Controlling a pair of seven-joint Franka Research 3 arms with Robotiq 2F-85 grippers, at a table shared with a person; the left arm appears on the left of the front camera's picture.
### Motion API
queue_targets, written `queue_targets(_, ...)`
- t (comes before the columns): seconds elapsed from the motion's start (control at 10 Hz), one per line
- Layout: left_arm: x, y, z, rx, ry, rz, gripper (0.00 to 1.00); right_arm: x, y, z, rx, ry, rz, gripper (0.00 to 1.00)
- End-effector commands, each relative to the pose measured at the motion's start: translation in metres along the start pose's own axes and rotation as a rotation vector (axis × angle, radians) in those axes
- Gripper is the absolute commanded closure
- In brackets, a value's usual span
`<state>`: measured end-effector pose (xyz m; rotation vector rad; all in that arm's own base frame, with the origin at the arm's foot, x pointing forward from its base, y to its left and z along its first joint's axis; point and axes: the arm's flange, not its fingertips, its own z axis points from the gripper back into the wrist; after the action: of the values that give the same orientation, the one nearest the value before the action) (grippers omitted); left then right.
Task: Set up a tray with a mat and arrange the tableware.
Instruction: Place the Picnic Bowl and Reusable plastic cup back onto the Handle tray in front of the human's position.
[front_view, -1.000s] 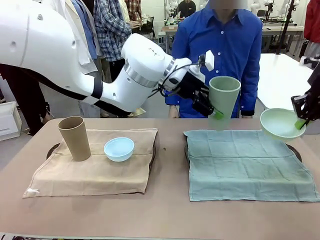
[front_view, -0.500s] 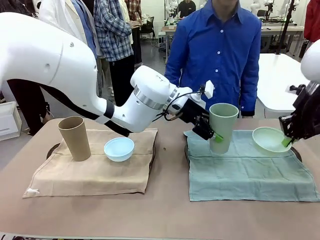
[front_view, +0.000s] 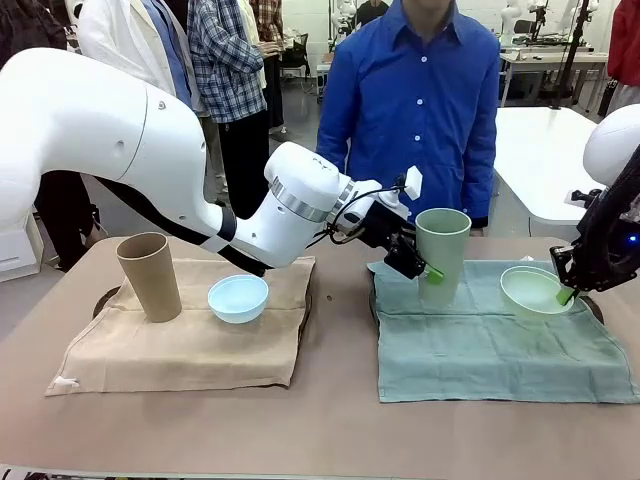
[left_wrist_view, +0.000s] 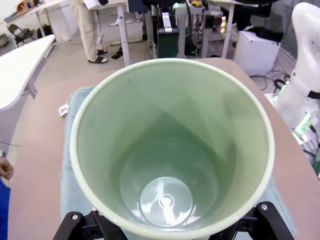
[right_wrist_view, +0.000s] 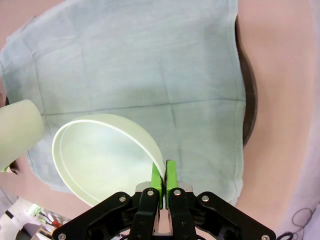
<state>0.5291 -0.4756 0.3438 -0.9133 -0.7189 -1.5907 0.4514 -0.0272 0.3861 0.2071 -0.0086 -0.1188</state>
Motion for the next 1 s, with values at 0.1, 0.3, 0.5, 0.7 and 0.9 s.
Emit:
queue_targets(0.1, 0.0, 0.0, 0.0, 0.0, 0.0, 0.0, 0.16, 0.0, 0.0, 0.0, 0.0, 0.0, 0.0, 0.96)
queue_targets(0.3, 0.0, 0.0, 0.0, 0.0, 0.0, 0.0, 0.16, 0.0, 0.0, 0.0, 0.0, 0.0, 0.0, 0.96)
queue_targets(0.5, -0.003, 0.0, -0.001, -0.006, 0.002, 0.003, 0.16, 0.0, 0.0, 0.0, -0.017, 0.012, 0.021, 0.96)
queue_targets(0.7, -0.013, 0.003, -0.013, -0.032, 0.009, 0.017, 0.16, 0.004, 0.0, -0.017, -0.012, 0.037, 0.036, 0.96)
queue_targets(0.9, -0.014, 0.006, -0.022, -0.053, 0.031, -0.01, 0.16, 0.004, 0.008, -0.034, -0.021, 0.043, 0.075, 0.96)
